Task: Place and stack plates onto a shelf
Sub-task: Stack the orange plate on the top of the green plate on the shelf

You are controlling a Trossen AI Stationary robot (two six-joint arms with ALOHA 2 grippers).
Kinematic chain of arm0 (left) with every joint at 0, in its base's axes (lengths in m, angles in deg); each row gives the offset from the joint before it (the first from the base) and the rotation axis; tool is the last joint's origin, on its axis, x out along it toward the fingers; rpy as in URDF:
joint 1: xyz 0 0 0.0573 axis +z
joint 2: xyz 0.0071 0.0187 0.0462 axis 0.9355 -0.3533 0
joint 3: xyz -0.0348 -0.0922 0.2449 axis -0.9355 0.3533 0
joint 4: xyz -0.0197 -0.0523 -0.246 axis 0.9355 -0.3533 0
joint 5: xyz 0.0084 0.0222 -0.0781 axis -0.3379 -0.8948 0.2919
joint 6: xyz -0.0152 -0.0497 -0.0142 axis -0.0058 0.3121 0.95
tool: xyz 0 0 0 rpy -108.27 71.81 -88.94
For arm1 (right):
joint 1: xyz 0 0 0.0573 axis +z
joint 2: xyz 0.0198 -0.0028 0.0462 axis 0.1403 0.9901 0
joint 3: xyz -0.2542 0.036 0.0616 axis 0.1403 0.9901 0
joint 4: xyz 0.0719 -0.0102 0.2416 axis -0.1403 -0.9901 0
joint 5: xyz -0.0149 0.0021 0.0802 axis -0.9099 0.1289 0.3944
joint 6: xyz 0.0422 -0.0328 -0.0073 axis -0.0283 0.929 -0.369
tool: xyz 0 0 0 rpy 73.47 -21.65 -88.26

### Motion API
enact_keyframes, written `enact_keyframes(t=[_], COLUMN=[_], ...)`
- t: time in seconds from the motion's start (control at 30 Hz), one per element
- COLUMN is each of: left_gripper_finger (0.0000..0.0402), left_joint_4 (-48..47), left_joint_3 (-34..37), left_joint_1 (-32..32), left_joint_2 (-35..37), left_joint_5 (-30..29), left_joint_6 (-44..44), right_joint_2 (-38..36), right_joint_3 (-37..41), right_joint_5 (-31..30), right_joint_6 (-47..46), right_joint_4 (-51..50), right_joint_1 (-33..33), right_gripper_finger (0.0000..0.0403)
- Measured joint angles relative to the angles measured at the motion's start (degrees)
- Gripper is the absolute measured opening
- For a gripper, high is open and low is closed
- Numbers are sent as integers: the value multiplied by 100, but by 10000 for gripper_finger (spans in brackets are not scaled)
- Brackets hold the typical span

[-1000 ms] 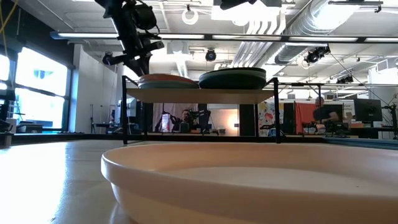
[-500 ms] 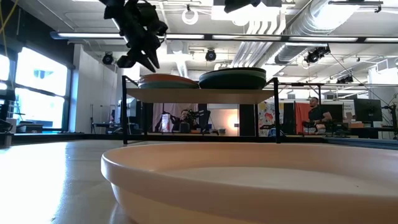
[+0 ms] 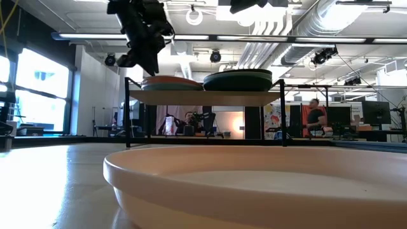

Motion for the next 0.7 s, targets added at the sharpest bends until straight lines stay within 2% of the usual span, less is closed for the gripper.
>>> enact_keyframes(t=[0.17,0.37,0.7], left_gripper_finger=[56,56,55], left_joint_4=[-192,-66,-67], left_joint_3=[0,2,4], left_joint_1=[-27,-46,-44], left_joint_2=[-21,-35,57], left_joint_5=[-14,-369,-222], left_joint_6=[-2,2,-4], right_joint_2=[0,0,0], right_joint_3=[0,0,0], right_joint_5=[-1,-1,5], right_joint_6=[1,1,-6], right_joint_4=[0,0,-46], right_joint_1=[1,1,-1], right_gripper_finger=[101,101,101])
